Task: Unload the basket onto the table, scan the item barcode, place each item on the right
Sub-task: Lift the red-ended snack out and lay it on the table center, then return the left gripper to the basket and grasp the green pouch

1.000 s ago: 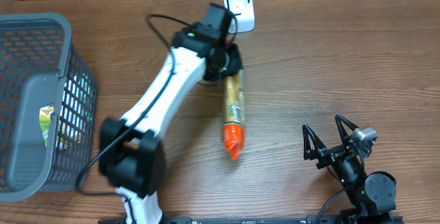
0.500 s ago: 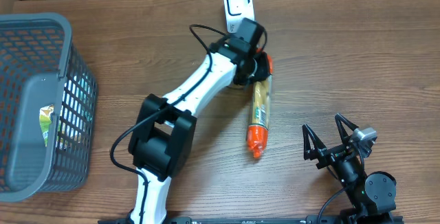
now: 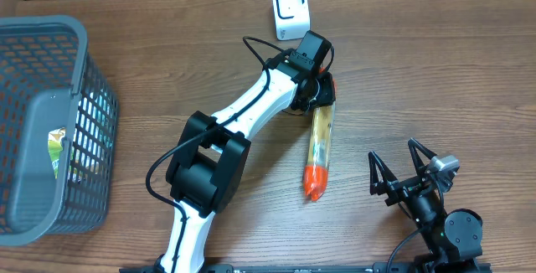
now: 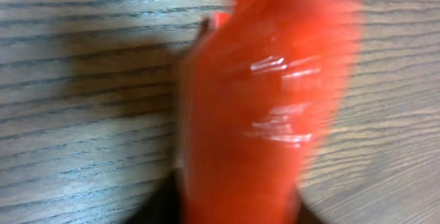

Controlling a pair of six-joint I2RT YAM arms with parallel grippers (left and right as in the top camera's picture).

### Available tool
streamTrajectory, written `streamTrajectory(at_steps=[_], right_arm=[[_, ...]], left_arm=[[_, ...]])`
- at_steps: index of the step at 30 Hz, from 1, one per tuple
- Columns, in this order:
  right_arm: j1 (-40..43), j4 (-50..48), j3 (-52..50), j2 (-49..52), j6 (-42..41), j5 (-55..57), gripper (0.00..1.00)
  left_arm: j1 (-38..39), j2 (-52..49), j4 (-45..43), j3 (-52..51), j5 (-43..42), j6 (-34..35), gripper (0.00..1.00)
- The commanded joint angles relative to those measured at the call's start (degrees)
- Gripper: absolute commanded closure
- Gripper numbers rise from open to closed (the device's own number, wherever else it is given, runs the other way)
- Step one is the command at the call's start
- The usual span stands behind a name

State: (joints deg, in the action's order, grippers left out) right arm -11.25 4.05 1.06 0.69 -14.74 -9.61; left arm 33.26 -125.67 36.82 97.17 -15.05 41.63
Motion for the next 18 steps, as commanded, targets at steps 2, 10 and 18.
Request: streamTrajectory(at_steps=[2,10,18], right_arm=[[0.07,-0.26,-0.61,-0.52,0.20,0.55,0.00],[0.07,-0.26,-0.61,-0.52,0.20,0.55,0.00],[0.07,-0.26,-0.61,-0.52,0.20,0.55,0.00]], left_arm=[[-0.55,0.68,-0.28,1.27,-1.09,-3.13,0.37],[-5.86,6.47,1.05,1.38,-1.03,-6.23,0.37],[-14.03,24.68,8.33,1.38,4.90,-16.83,0.35]])
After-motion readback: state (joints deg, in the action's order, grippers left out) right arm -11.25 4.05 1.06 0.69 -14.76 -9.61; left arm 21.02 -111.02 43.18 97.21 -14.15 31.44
